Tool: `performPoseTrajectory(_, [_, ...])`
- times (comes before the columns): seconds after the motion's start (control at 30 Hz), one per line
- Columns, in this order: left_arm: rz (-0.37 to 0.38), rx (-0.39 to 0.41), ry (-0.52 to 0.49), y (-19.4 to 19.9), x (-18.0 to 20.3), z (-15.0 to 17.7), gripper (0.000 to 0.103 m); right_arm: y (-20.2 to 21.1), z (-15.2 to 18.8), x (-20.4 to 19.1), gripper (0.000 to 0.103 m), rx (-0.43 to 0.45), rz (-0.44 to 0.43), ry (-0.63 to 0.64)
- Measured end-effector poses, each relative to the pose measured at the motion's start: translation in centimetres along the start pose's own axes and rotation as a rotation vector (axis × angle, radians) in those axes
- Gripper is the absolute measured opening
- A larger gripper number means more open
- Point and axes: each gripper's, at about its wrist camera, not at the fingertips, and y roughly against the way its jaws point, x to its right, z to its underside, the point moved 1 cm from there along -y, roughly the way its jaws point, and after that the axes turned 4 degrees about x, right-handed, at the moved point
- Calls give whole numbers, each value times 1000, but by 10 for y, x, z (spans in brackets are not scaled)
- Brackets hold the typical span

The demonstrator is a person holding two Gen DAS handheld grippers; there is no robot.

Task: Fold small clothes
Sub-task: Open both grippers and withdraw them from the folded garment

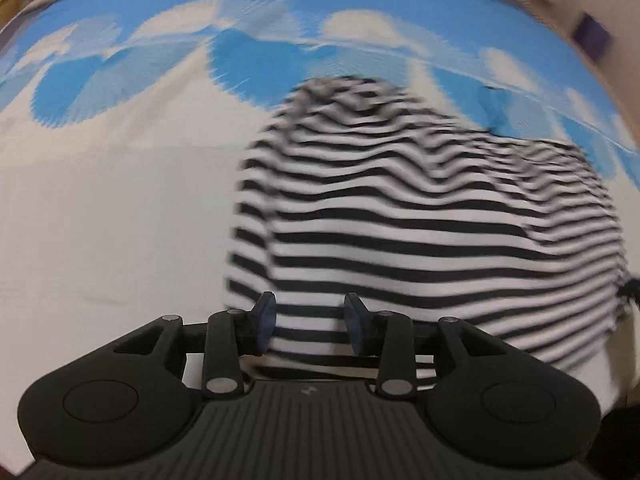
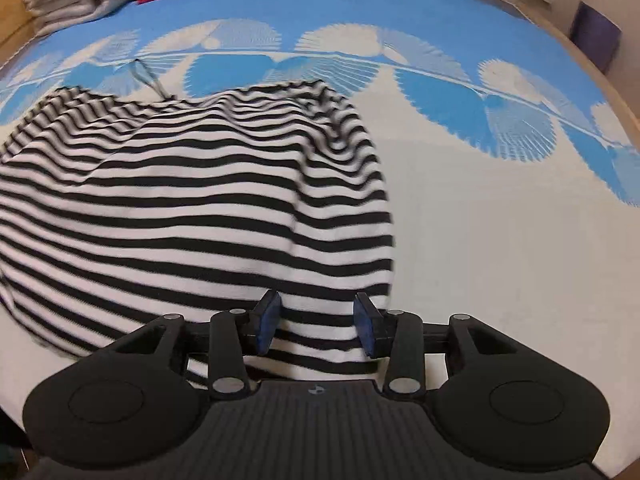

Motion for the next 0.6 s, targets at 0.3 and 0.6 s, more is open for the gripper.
performPoseTrajectory(0.3, [-157,7,105,5,-27,-5,50,10,-8,-1,50,86,86,20])
performPoseTrajectory(0.6, [-143,60,206,9,-31,-16,50,3,-25,0,51,119,79,-20])
